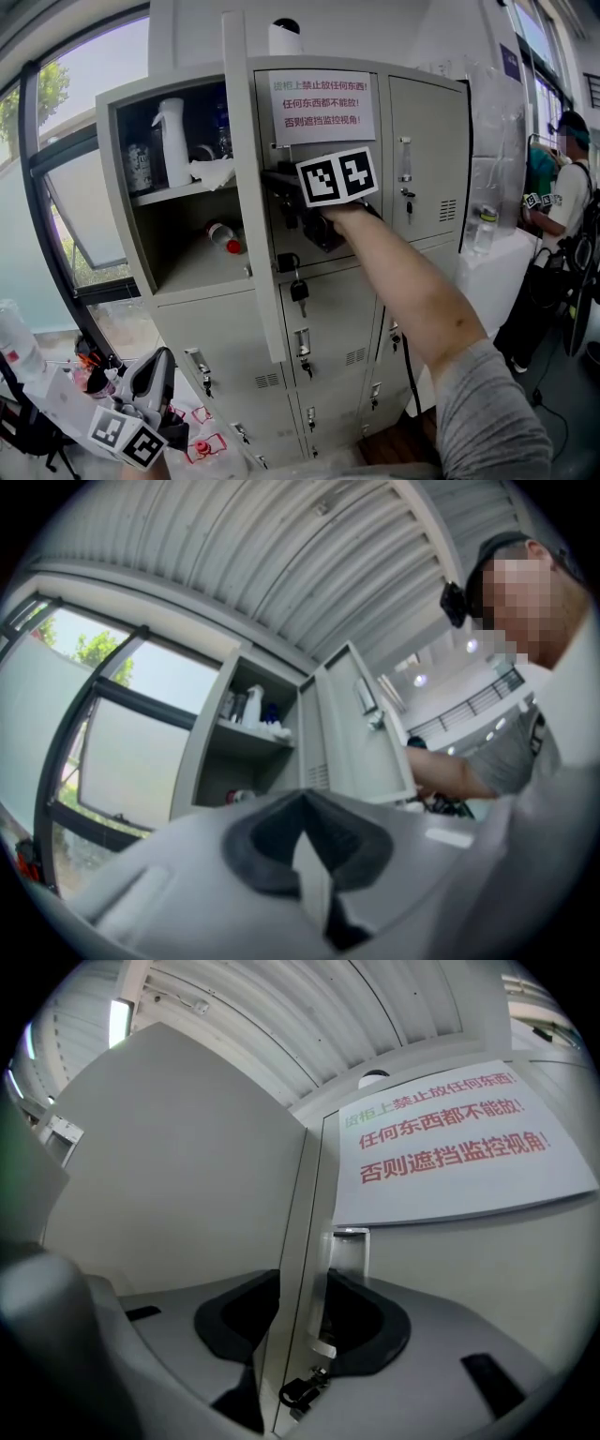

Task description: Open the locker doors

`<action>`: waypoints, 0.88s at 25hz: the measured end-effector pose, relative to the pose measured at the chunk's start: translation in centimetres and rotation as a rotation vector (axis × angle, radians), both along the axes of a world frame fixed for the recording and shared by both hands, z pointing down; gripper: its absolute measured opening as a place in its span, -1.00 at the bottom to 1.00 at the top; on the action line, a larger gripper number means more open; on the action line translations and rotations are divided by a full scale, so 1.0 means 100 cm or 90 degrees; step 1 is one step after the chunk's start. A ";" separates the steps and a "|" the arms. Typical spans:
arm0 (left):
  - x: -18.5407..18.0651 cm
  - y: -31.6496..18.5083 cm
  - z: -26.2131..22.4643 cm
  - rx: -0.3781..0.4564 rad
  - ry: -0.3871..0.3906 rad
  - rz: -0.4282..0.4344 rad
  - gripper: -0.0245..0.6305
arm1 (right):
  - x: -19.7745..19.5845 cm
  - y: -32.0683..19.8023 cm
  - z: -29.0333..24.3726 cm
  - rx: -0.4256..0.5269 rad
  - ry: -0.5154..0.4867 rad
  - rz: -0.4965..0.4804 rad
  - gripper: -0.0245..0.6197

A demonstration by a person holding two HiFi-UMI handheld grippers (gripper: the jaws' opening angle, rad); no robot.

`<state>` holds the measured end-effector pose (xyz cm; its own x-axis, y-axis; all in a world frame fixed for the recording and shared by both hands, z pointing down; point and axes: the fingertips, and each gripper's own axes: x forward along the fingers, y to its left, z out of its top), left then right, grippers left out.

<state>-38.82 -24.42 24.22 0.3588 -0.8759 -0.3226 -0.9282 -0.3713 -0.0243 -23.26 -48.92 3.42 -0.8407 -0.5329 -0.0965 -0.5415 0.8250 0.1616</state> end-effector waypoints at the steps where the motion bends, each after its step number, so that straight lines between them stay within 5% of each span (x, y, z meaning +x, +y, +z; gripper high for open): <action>1: 0.000 0.000 0.000 0.000 0.000 0.001 -0.93 | 0.000 0.000 0.000 -0.007 -0.002 -0.003 -0.52; 22: 0.036 0.011 -0.004 0.013 -0.005 0.015 -0.93 | 0.024 0.049 -0.001 -0.058 -0.028 -0.145 -0.52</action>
<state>-35.25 -23.33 23.81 0.3819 -0.8606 -0.3369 -0.9189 -0.3925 -0.0388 -20.88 -44.02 3.31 -0.9363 -0.3378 -0.0963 -0.3442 0.9369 0.0609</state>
